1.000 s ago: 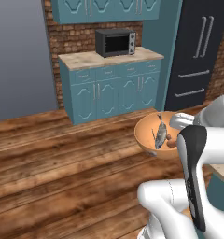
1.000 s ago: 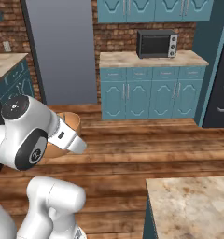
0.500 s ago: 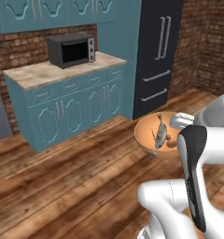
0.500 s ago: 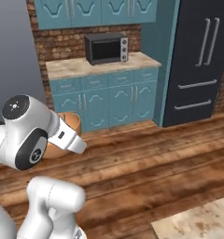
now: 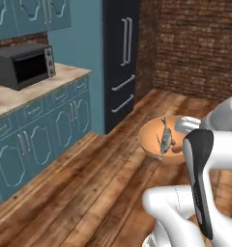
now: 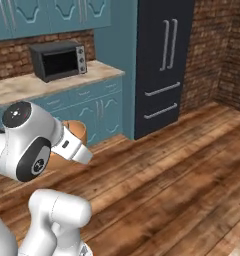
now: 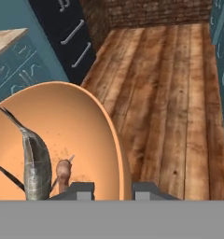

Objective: Place the bowl containing the mushroom and fish in the microwave. Close the microwave door and press the start button to microwave the meal.

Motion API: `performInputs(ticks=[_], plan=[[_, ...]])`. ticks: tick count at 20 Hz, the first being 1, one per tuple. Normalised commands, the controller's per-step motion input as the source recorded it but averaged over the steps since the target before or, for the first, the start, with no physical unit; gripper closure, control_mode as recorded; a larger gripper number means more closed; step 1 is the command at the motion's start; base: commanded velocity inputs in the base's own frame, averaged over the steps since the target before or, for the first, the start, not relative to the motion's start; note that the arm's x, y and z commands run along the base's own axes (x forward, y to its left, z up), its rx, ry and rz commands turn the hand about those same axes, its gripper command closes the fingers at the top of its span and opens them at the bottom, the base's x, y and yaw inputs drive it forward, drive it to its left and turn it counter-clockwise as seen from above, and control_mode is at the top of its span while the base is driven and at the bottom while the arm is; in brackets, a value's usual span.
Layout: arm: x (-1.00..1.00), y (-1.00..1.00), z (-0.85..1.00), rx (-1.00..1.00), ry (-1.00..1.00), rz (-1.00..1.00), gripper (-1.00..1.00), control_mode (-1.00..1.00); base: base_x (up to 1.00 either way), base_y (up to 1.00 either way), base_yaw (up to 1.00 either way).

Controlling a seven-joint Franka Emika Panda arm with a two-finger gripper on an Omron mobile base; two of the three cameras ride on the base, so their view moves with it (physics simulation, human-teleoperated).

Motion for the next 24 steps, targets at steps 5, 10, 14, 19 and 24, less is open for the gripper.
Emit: performInputs(ticks=[5, 10, 14, 19, 24], plan=[[0.0, 0.0, 0.0, 0.0, 0.0, 0.0, 1.0, 1.0, 0.88, 0.29, -0.55], [0.0, 0.0, 0.0, 0.0, 0.0, 0.0, 1.0, 1.0, 0.99, 0.22, -0.5], [0.0, 0.0, 0.0, 0.0, 0.0, 0.0, 1.0, 1.0, 1.0, 0.23, -0.48], [0.0, 0.0, 0.0, 0.0, 0.0, 0.0, 1.0, 1.0, 1.0, 0.22, -0.47], [0.0, 0.0, 0.0, 0.0, 0.0, 0.0, 1.0, 1.0, 1.0, 0.23, -0.45]])
